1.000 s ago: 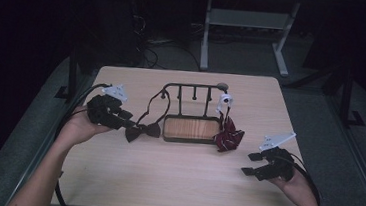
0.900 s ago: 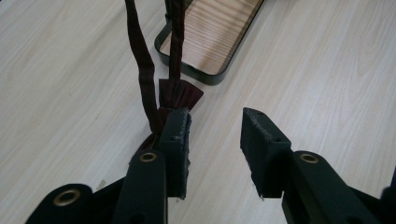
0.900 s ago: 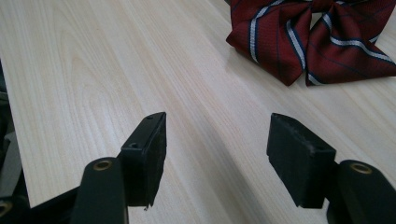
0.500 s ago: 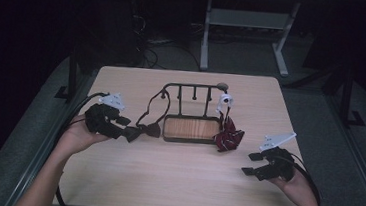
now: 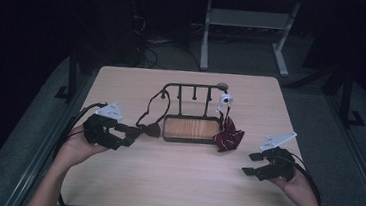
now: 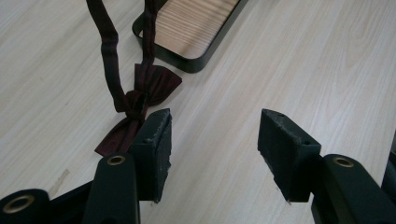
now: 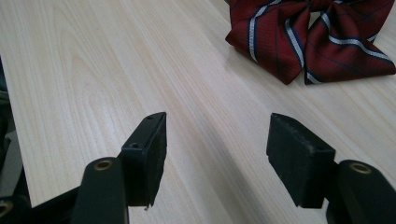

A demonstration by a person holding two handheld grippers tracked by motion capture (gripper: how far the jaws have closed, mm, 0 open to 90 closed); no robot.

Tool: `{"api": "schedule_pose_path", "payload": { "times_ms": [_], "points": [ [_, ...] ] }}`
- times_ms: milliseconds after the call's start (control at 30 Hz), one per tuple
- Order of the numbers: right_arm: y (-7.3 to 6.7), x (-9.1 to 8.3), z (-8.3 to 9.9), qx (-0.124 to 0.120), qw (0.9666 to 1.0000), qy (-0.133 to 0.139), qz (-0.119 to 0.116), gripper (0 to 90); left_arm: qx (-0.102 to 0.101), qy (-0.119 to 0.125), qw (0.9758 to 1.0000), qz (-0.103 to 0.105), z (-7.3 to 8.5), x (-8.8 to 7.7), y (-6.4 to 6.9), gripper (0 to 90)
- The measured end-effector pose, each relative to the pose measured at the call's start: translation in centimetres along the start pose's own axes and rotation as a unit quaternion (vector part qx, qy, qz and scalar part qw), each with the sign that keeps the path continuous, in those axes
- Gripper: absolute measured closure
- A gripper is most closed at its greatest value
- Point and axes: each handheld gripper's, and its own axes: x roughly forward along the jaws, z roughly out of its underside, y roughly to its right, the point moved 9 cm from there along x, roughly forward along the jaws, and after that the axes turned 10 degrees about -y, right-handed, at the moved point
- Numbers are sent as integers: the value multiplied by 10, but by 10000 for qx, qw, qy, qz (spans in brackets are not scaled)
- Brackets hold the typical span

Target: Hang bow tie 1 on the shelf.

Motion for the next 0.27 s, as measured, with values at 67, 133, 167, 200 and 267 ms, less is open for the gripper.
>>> {"api": "schedule_pose_path", "payload": {
  "times_ms": [67, 133, 167, 200, 267],
  "points": [
    [0, 0, 0, -9, 10000, -4, 6, 377, -11, 13, 10000, 42, 2, 1, 3, 438],
    [1, 1, 0, -47, 10000, 1, 16, 377, 9, -22, 10000, 30, 6, 4, 5, 434],
    [0, 1, 0, -44, 10000, 0, 15, 377, -1, -24, 10000, 45, 7, 5, 6, 431],
    [1, 1, 0, -45, 10000, 7, 15, 377, -1, -55, 10000, 35, 9, 6, 6, 429],
    [1, 0, 0, -14, 10000, -2, 2, 377, -17, -90, 10000, 25, 12, 10, 8, 424]
  ]
}}
